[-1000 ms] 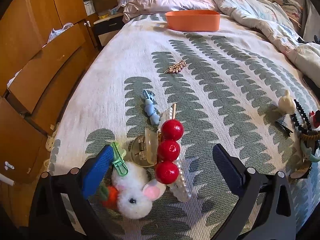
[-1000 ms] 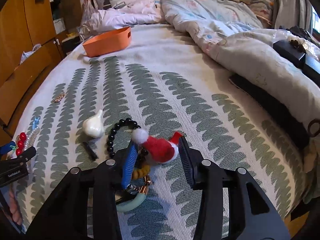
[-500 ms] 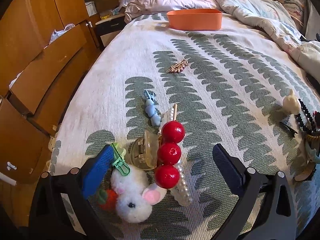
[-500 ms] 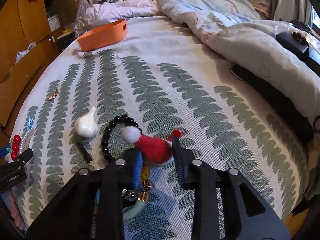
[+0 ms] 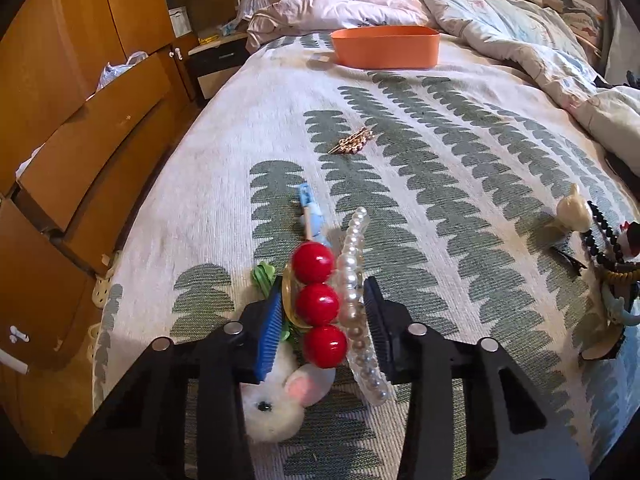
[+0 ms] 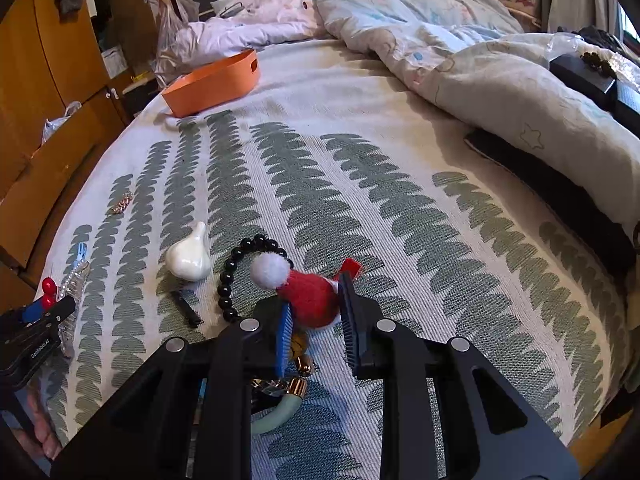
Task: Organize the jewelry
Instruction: 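Grasp the red bead pin and pearl clip with the left tool while the right tool grasps the Santa-hat clip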
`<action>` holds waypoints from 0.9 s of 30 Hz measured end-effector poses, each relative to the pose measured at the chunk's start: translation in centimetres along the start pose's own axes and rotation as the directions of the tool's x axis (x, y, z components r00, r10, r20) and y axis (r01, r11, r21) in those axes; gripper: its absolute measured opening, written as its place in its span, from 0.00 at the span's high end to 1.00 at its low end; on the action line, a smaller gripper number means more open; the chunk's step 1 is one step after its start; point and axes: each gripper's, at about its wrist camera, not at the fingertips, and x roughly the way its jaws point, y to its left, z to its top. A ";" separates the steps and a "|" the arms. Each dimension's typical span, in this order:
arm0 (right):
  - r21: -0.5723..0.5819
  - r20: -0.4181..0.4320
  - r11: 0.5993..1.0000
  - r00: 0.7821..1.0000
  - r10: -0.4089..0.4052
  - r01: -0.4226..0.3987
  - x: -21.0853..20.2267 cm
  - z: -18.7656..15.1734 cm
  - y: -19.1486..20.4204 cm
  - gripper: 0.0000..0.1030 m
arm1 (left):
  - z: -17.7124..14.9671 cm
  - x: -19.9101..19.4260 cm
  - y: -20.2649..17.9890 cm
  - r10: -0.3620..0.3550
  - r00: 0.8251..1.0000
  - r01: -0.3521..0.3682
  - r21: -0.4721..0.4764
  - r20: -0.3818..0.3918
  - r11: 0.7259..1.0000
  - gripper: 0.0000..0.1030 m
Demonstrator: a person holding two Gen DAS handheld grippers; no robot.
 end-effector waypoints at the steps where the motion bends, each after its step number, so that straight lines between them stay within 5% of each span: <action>1: 0.000 0.004 1.000 1.000 0.003 -0.003 -0.1 0.0 0.0 0.78 | 0.0 -0.1 0.0 -0.004 1.000 0.004 -0.003 0.002 1.000 0.61; 27: -0.031 0.210 0.995 0.973 0.095 -0.090 -6.1 2.0 1.9 0.80 | 3.2 -5.5 3.6 -0.174 0.972 0.190 -0.098 0.156 0.977 0.61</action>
